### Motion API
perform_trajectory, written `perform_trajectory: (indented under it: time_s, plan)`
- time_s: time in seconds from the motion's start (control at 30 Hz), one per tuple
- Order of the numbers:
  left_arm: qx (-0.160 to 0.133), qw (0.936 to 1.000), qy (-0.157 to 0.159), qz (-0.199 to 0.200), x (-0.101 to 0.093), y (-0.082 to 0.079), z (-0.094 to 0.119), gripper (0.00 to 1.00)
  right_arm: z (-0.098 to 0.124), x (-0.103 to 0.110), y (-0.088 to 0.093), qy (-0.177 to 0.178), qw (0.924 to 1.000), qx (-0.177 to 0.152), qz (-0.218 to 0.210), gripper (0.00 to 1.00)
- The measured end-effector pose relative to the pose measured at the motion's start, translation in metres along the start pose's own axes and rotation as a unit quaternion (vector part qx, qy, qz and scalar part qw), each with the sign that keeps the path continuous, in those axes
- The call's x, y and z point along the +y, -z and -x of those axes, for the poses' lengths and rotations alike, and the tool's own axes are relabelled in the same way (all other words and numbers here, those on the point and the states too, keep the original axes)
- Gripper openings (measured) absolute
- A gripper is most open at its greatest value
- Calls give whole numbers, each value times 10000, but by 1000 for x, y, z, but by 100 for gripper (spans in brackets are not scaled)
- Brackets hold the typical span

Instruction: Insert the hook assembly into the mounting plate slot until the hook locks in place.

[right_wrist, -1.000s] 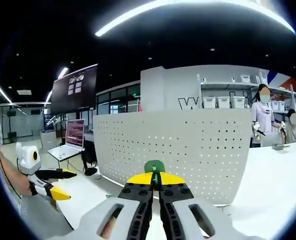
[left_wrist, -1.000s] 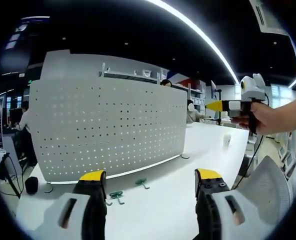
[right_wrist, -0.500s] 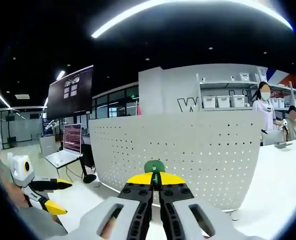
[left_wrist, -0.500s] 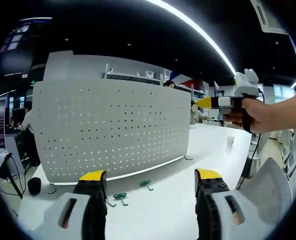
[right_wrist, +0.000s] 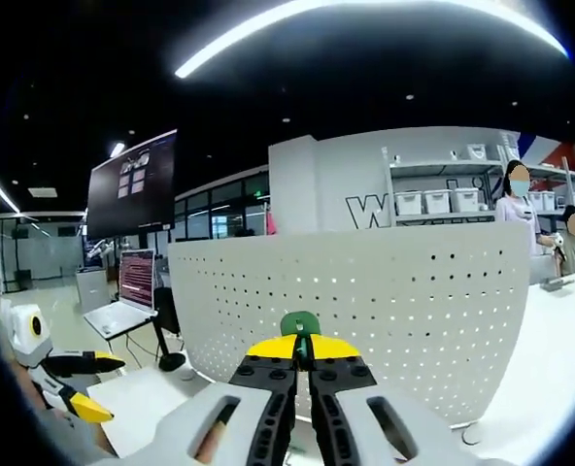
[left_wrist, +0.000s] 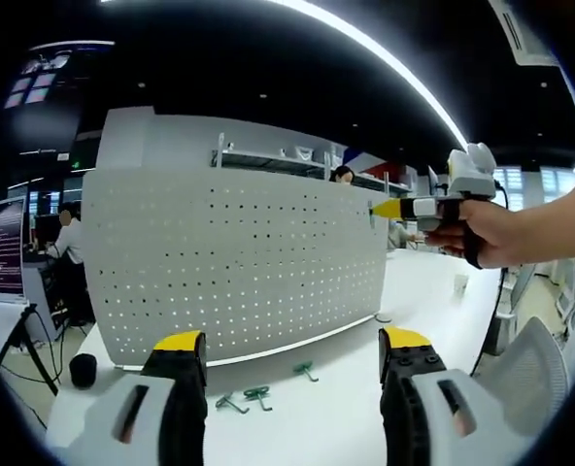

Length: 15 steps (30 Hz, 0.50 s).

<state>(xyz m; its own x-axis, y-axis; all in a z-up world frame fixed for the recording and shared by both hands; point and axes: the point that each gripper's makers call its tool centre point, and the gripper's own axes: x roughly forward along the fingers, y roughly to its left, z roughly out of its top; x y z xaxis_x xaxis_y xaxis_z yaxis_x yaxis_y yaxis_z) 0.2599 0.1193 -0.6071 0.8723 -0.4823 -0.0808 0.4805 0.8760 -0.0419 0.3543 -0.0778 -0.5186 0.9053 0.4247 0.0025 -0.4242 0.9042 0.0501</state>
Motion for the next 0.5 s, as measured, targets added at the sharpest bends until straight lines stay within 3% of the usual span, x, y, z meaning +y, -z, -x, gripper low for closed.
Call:
perform_trajectory:
  time_s: [0.3, 0.5]
  plan:
    - [122, 9999, 37, 28, -6, 15, 0, 74, 13, -15, -5, 134, 9998, 28, 112, 0]
    - [129, 9999, 98, 36, -11, 15, 0, 74, 13, -18, -27, 165, 9997, -55, 180, 0]
